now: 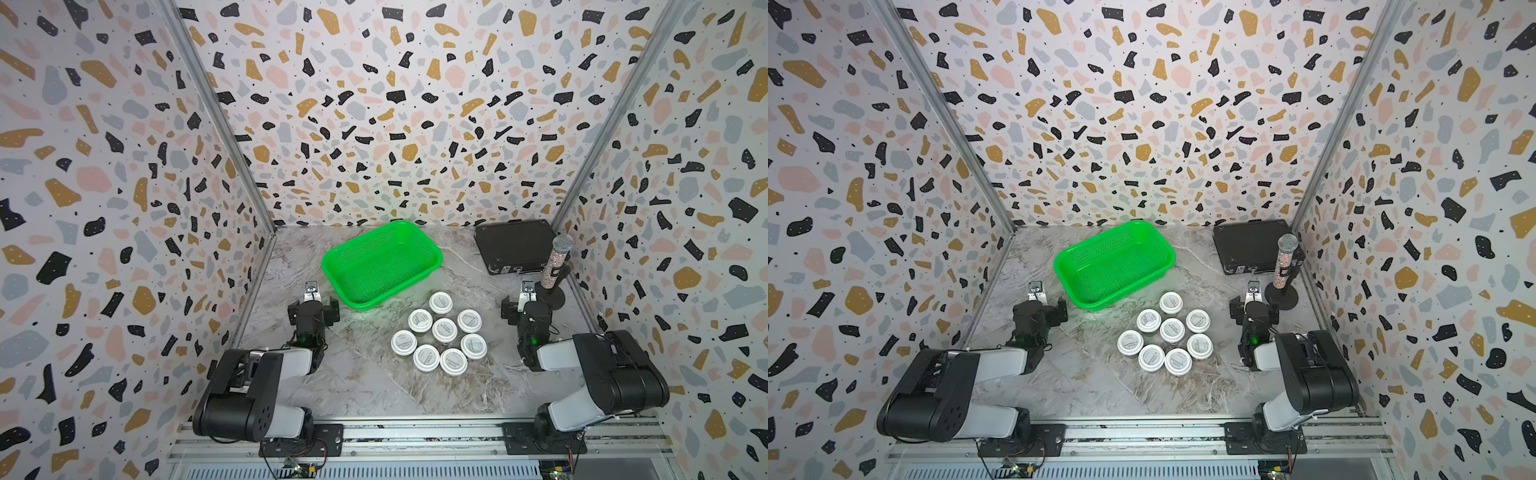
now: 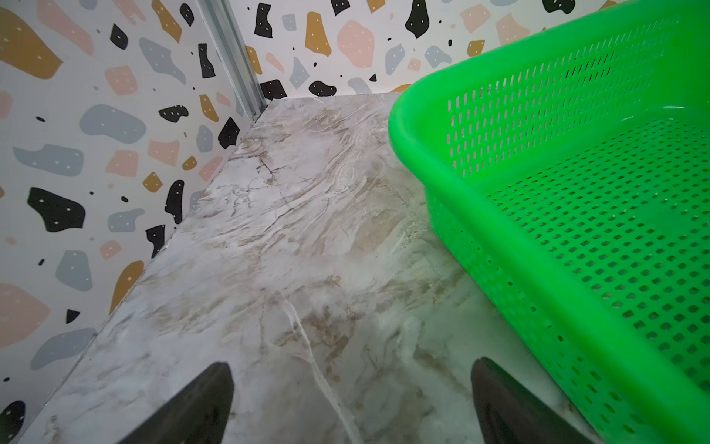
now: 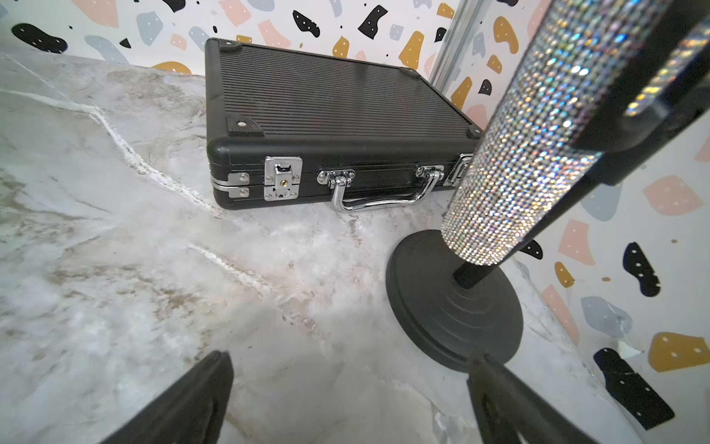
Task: Put the yogurt in the basket
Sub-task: Pick up the yogurt from the center of the board.
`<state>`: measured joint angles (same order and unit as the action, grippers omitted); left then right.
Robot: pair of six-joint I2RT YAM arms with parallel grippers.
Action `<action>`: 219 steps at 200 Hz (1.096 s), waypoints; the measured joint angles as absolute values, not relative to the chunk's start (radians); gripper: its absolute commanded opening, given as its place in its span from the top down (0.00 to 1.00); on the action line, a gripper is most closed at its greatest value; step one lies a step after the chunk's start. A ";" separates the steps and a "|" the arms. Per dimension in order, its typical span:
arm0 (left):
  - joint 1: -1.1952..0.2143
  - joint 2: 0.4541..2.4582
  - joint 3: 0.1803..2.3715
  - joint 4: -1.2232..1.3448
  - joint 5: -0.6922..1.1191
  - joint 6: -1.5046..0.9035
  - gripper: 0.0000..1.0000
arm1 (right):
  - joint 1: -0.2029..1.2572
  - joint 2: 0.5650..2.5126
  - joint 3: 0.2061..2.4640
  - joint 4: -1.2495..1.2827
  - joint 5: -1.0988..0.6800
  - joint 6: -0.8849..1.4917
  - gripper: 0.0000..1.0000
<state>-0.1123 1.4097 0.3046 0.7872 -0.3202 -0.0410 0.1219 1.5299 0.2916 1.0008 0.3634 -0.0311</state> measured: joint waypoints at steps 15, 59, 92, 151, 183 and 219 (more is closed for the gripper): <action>-0.112 1.410 0.304 0.787 -0.320 -0.041 0.01 | 0.122 1.530 0.292 1.001 0.363 -0.031 0.00; -0.112 1.410 0.305 0.787 -0.320 -0.041 0.01 | 0.122 1.530 0.292 1.001 0.363 -0.031 0.00; -0.112 1.410 0.305 0.787 -0.320 -0.041 0.01 | 0.122 1.530 0.292 1.001 0.363 -0.031 0.00; -0.112 1.410 0.304 0.787 -0.320 -0.041 0.01 | 0.122 1.530 0.292 1.001 0.363 -0.031 0.00; -0.112 1.410 0.305 0.787 -0.320 -0.041 0.01 | 0.122 1.530 0.292 1.001 0.363 -0.031 0.00; -0.112 1.378 0.298 0.778 -0.331 -0.046 0.01 | 0.122 1.521 0.288 1.002 0.364 -0.031 0.00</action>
<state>-0.1123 1.3781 0.2981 0.7780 -0.3305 -0.0460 0.1219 1.5211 0.2878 1.0016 0.3637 -0.0315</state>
